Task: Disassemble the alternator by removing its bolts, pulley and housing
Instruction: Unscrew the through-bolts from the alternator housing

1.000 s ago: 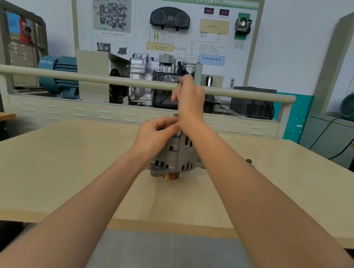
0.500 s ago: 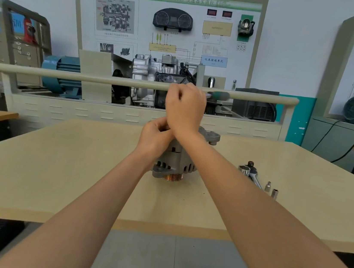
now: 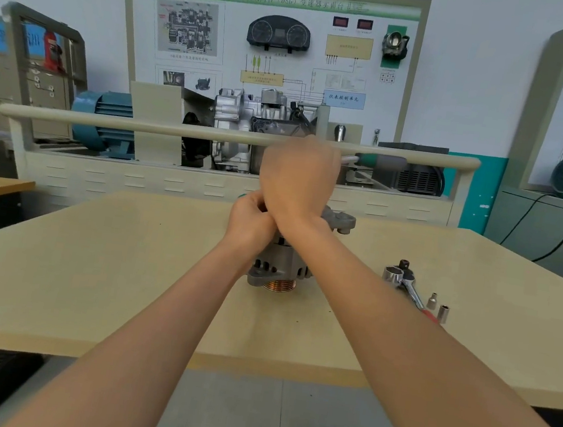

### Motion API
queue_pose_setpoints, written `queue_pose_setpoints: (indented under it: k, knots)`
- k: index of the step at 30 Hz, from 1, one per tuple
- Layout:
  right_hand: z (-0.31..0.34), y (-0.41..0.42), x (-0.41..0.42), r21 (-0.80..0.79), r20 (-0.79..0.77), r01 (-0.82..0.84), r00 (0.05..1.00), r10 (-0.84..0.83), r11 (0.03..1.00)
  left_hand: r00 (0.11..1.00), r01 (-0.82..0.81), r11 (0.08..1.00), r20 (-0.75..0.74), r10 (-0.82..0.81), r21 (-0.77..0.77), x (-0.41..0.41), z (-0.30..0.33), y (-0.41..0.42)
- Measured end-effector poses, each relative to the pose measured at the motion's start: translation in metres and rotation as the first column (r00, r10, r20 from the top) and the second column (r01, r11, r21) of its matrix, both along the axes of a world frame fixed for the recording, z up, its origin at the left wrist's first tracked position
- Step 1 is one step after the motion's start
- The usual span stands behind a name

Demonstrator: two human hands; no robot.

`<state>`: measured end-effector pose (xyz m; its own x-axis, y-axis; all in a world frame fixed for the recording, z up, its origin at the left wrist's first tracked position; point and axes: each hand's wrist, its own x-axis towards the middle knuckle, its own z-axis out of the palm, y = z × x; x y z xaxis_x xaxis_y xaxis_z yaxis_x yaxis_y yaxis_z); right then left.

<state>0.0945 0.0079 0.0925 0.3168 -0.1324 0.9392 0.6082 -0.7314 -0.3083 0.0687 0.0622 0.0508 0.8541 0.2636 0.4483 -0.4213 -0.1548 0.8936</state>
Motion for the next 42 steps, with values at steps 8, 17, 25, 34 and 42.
queue_pose_setpoints:
  k: [8, 17, 25, 34, 42]
  knots:
    - [0.027, -0.015, 0.003, 0.649, -0.113, -0.581, 0.564, 0.818, 0.49, 0.995, 0.092, 0.994, 0.033, -0.094, 0.064, -0.001, -0.003, 0.003]
    - [0.006, -0.007, 0.003, 0.21, -0.103, -0.369, 0.912, 0.396, 0.905, 0.999, 0.035, 0.999, -0.003, -0.035, 0.031, 0.0, 0.0, 0.002]
    - [0.015, -0.005, 0.003, 0.326, -0.128, -0.474, 0.835, 0.535, 0.818, 0.999, 0.026, 0.999, 0.019, -0.027, 0.046, 0.001, -0.002, 0.001]
    - [0.021, -0.007, 0.003, 0.553, -0.135, -0.573, 0.654, 0.744, 0.605, 0.996, 0.084, 0.995, -0.009, -0.083, 0.049, -0.001, 0.001, 0.003]
    - [0.004, 0.001, -0.002, 0.056, -0.053, -0.092, 0.994, 0.095, 0.994, 1.0, 0.006, 0.999, -0.008, -0.005, 0.046, 0.0, 0.001, 0.001]
